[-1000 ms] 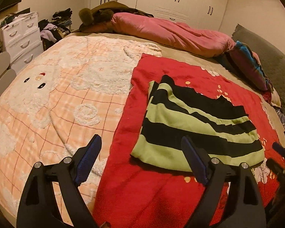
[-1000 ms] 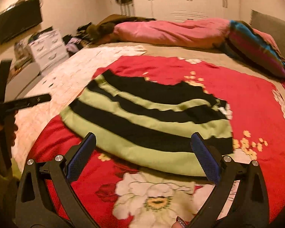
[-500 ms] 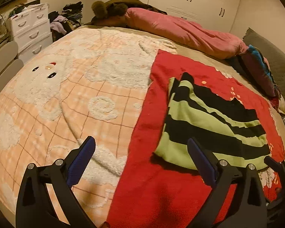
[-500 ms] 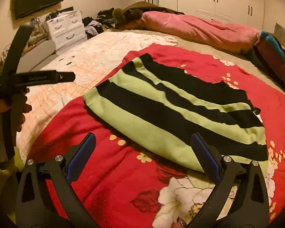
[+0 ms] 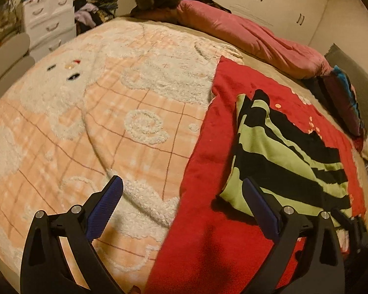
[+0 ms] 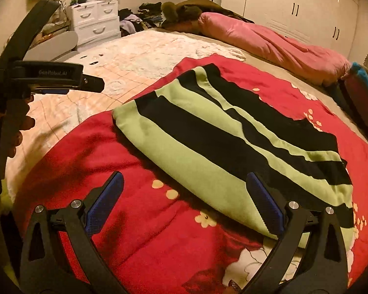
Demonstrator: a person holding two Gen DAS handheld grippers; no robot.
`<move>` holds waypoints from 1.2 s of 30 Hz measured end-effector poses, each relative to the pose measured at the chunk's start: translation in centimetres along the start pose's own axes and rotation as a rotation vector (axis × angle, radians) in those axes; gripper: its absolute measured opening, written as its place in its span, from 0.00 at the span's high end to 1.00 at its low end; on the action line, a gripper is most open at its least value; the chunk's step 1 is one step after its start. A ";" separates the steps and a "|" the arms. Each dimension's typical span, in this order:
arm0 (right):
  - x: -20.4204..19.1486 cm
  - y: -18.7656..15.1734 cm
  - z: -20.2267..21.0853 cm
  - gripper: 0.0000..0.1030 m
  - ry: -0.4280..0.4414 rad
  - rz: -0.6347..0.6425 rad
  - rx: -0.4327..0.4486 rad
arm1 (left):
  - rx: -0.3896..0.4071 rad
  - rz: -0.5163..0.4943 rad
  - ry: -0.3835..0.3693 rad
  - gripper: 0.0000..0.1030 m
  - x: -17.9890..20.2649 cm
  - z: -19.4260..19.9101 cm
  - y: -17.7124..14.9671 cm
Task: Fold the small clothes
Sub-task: 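Move the left tool to the bundle end and grasp it, then lift the bundle with the left tool while the right tool grasps its other end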
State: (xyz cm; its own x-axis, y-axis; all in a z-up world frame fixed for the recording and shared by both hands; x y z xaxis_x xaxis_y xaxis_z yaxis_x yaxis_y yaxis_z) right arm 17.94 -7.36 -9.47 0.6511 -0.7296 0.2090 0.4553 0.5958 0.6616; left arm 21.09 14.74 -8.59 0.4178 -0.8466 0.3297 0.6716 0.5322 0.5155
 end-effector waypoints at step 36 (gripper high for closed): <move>-0.7 1.3 -6.9 0.09 -0.093 0.152 -0.052 | -0.426 0.099 -0.300 0.60 12.3 -17.1 4.8</move>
State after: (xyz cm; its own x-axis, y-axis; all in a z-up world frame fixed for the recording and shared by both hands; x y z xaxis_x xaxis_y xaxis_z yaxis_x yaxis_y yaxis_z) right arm 22.23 -3.77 -13.72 0.6571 -0.6563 0.3708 0.3880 0.7162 0.5800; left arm 39.92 6.82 -15.61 0.3398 -0.7204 0.6046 0.8533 0.5065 0.1239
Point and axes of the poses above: each gripper's, at about its wrist camera, not at the fingertips, and z roughly against the way its jaws point, x to its right, y to its top, the point moved 6 cm from there along -z, roughly the way its jaws point, and after that the axes turned 13 degrees about z, right-handed, at the moved point
